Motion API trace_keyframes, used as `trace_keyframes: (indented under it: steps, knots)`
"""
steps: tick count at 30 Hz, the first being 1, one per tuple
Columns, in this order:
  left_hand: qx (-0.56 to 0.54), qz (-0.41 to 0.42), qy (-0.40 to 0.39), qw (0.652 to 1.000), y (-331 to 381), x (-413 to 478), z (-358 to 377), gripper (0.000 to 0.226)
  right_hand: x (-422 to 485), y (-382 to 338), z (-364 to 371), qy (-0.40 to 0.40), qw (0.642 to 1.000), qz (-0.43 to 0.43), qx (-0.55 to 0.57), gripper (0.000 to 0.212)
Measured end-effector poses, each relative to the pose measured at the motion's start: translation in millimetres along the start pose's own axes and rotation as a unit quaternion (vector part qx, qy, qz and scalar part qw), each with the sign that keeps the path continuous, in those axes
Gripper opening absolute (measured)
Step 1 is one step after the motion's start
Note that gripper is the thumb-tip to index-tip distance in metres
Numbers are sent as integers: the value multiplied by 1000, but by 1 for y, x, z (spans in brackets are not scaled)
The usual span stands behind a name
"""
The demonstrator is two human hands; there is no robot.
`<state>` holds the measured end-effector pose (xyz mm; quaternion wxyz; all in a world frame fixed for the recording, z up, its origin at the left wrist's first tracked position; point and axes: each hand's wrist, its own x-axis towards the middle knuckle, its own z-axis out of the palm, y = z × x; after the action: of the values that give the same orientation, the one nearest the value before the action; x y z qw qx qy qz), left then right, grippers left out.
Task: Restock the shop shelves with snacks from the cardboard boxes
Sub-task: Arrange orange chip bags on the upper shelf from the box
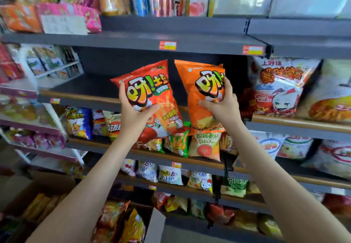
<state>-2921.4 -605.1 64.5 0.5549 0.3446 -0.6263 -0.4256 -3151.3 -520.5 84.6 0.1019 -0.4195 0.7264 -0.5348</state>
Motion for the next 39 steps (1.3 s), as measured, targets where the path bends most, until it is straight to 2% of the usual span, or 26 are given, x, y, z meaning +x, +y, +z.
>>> trace_keyframes:
  steps: [4,8,14,18,22,26,29,31,35,37,39]
  knots:
    - [12,-12,16,1000,1,31,-7,112,35,-16,15,-23,1000,-1,-14,117]
    - [15,-59,32,998,-4,75,-13,115,66,-27,25,-53,998,4,-45,126]
    - [65,-63,26,996,-22,113,-10,117,106,-21,53,-87,995,10,-39,128]
    - [66,-42,15,997,-34,138,0,115,131,-7,71,-28,999,32,-8,130]
    - [60,-18,-8,998,-47,160,18,117,148,9,86,81,996,39,2,112]
    - [103,26,-24,994,-61,184,46,102,161,31,93,139,990,23,-20,106]
    - [189,28,-72,979,-67,203,67,95,174,39,90,118,989,1,-83,105]
    - [230,13,-112,967,-74,218,77,93,184,45,88,90,984,3,-154,95]
    - [215,-4,-170,962,-85,237,89,89,194,56,88,50,965,-1,-259,82]
    - [183,-41,-246,951,-90,243,87,98,197,56,88,9,956,-1,-294,90]
    - [194,-85,-337,917,-95,246,82,109,200,57,88,-47,948,6,-313,96]
